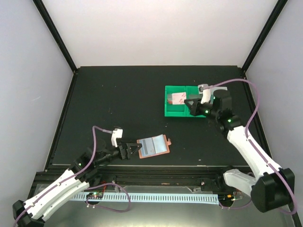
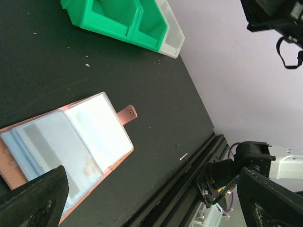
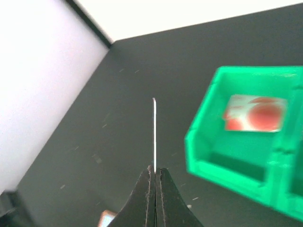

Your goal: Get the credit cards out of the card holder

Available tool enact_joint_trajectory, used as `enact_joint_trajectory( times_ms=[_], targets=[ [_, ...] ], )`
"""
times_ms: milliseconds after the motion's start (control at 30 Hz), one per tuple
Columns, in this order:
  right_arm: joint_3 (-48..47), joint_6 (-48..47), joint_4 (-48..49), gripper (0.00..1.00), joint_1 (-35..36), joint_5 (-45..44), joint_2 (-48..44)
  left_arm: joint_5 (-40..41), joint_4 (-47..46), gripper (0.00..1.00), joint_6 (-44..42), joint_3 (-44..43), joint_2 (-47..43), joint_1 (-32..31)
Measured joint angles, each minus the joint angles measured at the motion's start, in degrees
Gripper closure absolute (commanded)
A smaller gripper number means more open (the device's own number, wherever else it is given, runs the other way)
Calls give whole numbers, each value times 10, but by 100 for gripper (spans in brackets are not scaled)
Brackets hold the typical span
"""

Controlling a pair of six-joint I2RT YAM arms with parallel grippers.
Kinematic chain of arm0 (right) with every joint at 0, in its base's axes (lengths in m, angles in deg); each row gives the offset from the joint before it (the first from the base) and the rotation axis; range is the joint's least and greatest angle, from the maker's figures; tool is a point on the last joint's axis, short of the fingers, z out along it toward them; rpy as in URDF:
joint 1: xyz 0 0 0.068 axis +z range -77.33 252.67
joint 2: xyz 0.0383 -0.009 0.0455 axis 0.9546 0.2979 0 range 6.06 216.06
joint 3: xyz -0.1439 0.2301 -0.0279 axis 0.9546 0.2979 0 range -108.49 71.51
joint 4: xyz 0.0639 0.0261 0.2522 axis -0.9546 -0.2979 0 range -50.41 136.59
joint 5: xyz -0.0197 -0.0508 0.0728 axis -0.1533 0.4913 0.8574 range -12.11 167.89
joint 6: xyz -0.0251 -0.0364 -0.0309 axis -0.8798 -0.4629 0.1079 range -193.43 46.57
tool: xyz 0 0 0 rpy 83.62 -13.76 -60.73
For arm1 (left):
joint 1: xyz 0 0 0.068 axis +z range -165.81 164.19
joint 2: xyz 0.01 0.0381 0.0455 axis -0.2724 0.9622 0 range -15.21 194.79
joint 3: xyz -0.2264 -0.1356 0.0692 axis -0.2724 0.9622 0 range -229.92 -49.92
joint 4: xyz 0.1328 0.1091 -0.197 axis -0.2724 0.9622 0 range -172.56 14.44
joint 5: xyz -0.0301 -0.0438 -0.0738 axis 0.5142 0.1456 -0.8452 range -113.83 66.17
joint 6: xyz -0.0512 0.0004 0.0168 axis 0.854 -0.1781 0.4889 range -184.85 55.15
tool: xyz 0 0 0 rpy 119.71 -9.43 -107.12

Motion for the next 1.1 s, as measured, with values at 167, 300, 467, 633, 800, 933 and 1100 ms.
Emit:
enact_joint_trajectory(
  times_ms=[167, 300, 467, 633, 800, 933, 1100],
  targets=[
    [-59, -29, -34, 99, -94, 1, 68, 8, 9, 1, -14, -7, 14, 0],
    [-90, -48, -66, 99, -135, -24, 110, 14, 12, 1, -21, -7, 16, 0],
    [-115, -63, -108, 99, -151, -92, 160, 15, 8, 1, -22, -7, 16, 0],
    [-151, -70, -124, 99, -155, -110, 221, 18, 9, 1, -26, -7, 21, 0],
    [-203, -74, -138, 99, -155, -111, 302, 21, 7, 1, -26, -7, 27, 0],
    [-225, -77, -145, 99, -155, -113, 346, 22, 1, 1, -25, -7, 28, 0],
    [-247, -84, -146, 99, -155, -104, 381, 22, -6, 1, -21, -7, 39, 0]
  ],
)
